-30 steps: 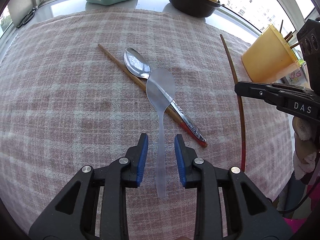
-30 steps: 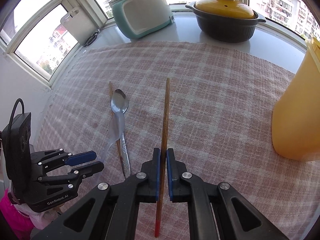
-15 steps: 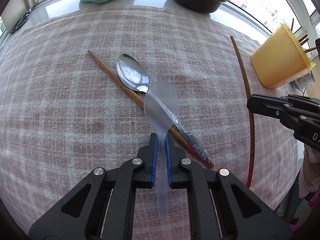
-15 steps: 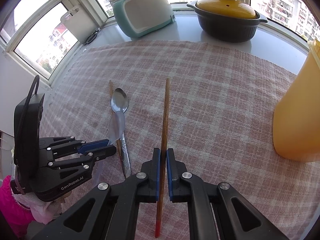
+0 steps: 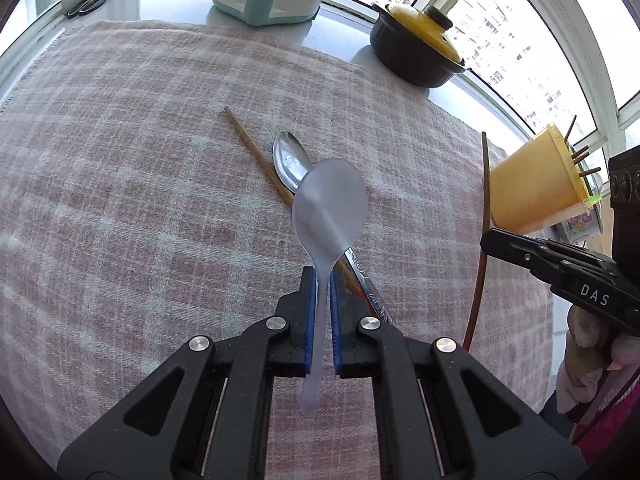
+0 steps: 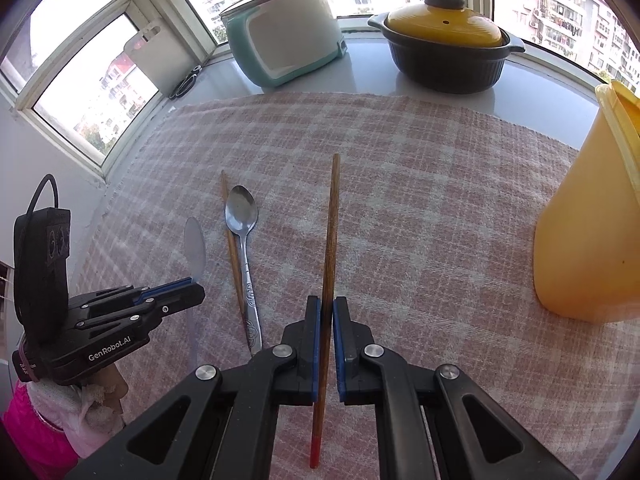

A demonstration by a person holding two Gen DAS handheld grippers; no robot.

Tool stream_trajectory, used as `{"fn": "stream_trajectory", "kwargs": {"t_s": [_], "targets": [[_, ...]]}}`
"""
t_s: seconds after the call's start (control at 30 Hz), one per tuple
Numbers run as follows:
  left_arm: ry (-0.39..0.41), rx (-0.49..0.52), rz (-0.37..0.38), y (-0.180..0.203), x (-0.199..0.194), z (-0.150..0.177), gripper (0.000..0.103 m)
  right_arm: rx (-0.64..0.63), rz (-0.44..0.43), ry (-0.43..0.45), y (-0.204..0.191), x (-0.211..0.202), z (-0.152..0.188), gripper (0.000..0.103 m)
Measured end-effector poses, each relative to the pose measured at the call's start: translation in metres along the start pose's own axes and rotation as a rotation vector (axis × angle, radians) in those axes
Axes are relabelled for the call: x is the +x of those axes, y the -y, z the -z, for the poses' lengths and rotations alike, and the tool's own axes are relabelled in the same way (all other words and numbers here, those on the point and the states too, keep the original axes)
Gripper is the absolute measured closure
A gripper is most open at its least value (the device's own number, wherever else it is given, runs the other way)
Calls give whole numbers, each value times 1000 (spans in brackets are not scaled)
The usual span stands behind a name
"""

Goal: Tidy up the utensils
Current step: 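Carry the plastic spoon and chopstick with both tools over the yellow caddy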

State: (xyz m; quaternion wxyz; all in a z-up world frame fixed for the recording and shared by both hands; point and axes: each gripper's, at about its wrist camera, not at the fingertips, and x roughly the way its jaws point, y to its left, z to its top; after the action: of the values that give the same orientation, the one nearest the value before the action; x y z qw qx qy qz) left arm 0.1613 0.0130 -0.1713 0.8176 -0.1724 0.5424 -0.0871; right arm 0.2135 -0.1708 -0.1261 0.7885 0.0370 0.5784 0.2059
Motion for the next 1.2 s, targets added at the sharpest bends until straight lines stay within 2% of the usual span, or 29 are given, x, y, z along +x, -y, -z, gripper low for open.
{"fn": "stream_trajectory", "kwargs": {"t_s": [0.13,0.37,0.83,1.2], "targets": [[51,2,13,2,-26,4,99,-15,-1,38,-3,-16,3,100],[127,30,38,27,-48,-4,99,-55,0,129,-10,-49,8,100],[214,93,109,79,-80,-14,99,-96,21,272,-9,-119,22,100],[275,158,168,126,-100,-25,99,-83,27,363,11,-175,32,100]]}}
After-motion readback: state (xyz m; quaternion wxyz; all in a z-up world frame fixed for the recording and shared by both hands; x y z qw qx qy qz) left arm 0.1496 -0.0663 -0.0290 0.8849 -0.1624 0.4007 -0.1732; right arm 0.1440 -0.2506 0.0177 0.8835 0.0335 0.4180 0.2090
